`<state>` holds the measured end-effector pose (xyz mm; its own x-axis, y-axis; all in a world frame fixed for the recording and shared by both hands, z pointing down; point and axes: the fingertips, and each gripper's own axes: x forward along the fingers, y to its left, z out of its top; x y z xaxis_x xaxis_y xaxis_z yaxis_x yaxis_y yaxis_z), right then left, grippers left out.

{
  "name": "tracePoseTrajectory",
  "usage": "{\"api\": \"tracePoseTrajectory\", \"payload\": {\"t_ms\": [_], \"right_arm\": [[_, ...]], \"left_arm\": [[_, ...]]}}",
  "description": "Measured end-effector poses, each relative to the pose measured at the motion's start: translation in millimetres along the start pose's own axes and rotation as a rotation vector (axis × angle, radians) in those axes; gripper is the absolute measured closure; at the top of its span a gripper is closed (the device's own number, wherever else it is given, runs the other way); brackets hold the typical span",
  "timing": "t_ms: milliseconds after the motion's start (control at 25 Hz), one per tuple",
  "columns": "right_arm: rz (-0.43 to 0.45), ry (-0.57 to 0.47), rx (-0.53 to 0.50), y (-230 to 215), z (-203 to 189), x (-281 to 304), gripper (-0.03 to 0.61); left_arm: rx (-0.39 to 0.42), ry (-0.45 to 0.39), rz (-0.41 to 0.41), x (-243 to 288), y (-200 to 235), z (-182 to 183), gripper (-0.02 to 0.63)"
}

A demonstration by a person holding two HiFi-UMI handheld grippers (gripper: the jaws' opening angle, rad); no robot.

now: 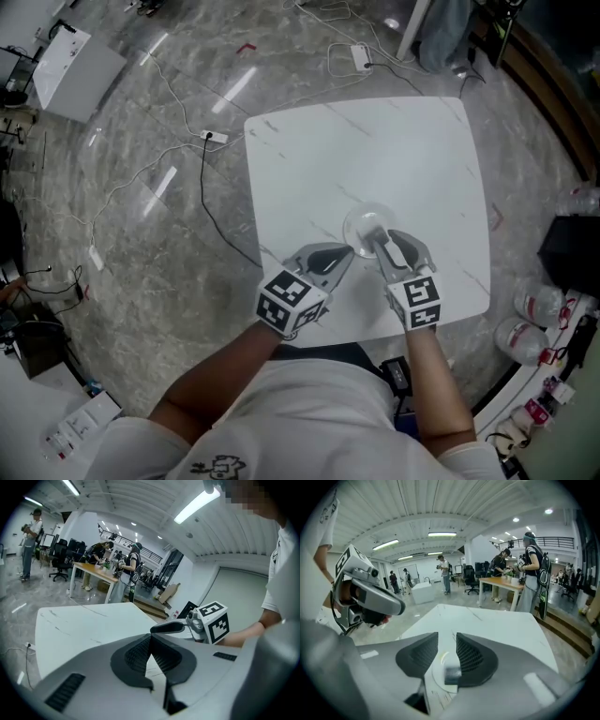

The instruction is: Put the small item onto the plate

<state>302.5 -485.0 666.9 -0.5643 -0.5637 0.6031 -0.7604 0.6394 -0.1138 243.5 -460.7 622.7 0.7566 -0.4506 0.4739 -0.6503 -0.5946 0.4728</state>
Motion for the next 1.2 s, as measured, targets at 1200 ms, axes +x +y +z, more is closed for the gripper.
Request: {"api": "tracePoseTrajectory", "payload": {"t_ms": [1200], "right_arm": [[-0.258,-0.615,0.056,210,219,-265,0.561]], "left_arm": [[0.452,-0.321,-0.305,-243,-186,149,0.607]]}}
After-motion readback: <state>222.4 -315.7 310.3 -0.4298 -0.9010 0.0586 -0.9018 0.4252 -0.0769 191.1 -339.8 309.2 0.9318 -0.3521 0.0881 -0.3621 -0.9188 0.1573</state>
